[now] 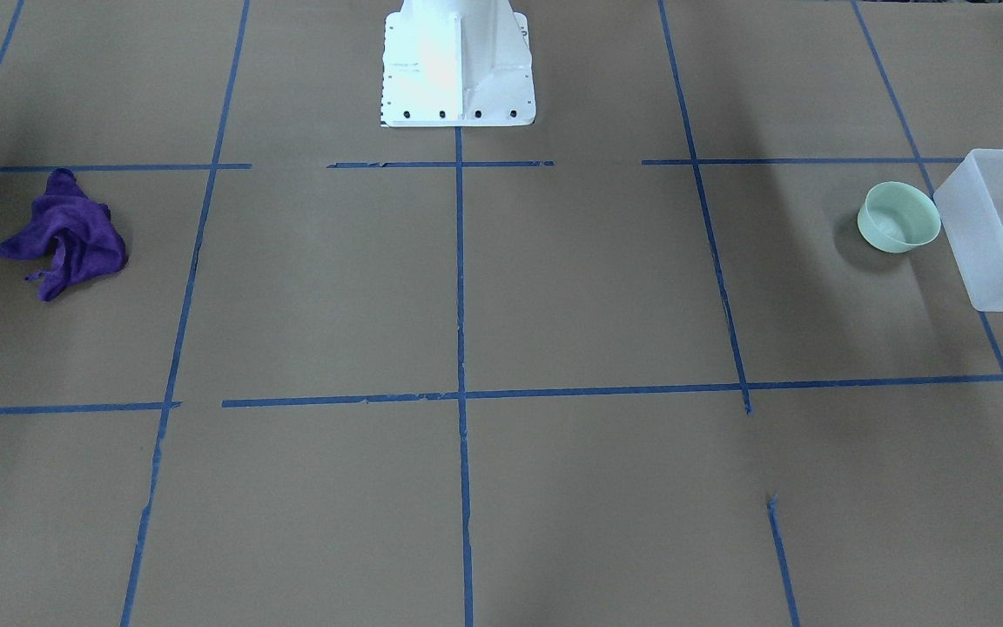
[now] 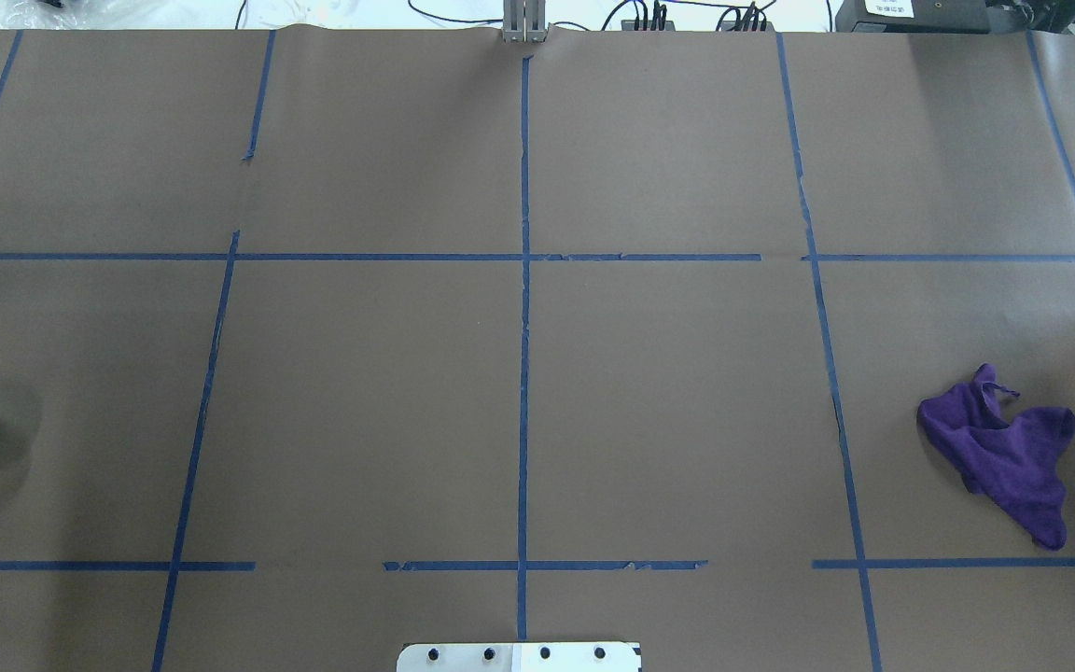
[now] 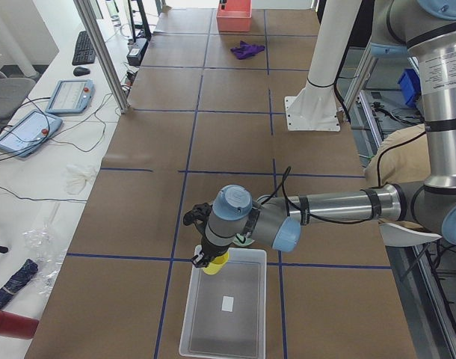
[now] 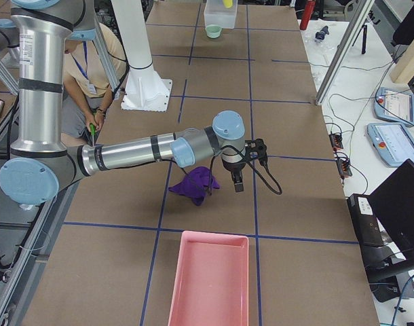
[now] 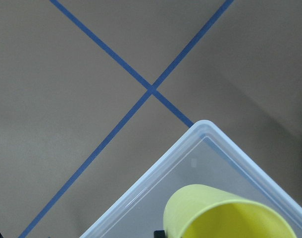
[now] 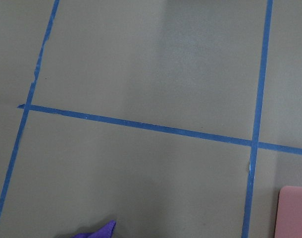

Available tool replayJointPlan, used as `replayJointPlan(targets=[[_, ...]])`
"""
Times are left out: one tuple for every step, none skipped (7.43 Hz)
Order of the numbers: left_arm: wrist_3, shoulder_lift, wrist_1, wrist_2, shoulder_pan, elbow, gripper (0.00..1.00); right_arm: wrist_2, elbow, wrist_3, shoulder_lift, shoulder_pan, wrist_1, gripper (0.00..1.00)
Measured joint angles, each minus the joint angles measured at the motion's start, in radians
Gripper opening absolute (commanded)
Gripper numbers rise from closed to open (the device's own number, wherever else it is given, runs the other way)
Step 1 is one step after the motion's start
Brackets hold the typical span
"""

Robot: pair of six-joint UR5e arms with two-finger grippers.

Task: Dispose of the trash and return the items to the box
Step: 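Lower the yellow cup into the clear box and open the left gripper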

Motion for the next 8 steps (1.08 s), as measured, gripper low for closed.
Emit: replayJointPlan(targets=[[-0.03,0.016,-0.088,-0.034,0.016,0.047,0.0,0.0,-0.002,0.0,0.001,0.0,0.0,1.0],[-0.05,0.027,-0.125,-0.066,0.055,0.068,0.0,0.0,-0.003,0.0,0.001,0.0,0.0,1.0],[-0.077,0.036,-0.14,-0.083,0.115,0.077,0.0,0.0,-0.004,0.0,0.002,0.0,0.0,1.0],[-0.095,0.05,-0.146,-0.09,0.162,0.083,0.11,0.0,-0.004,0.0,0.002,0.0,0.001,1.0],[-0.097,0.072,-0.165,-0.092,0.185,0.095,0.41,0.0,-0.003,0.0,0.002,0.0,0.003,1.0],[-0.095,0.092,-0.205,-0.092,0.193,0.119,0.69,0.0,-0.004,0.0,0.002,0.0,0.01,1.0],[-0.093,0.102,-0.253,-0.092,0.196,0.145,0.74,0.0,-0.008,0.0,0.001,0.0,0.02,1.0],[-0.094,0.106,-0.288,-0.092,0.197,0.16,0.77,0.0,-0.011,0.0,0.001,0.0,0.026,1.0]])
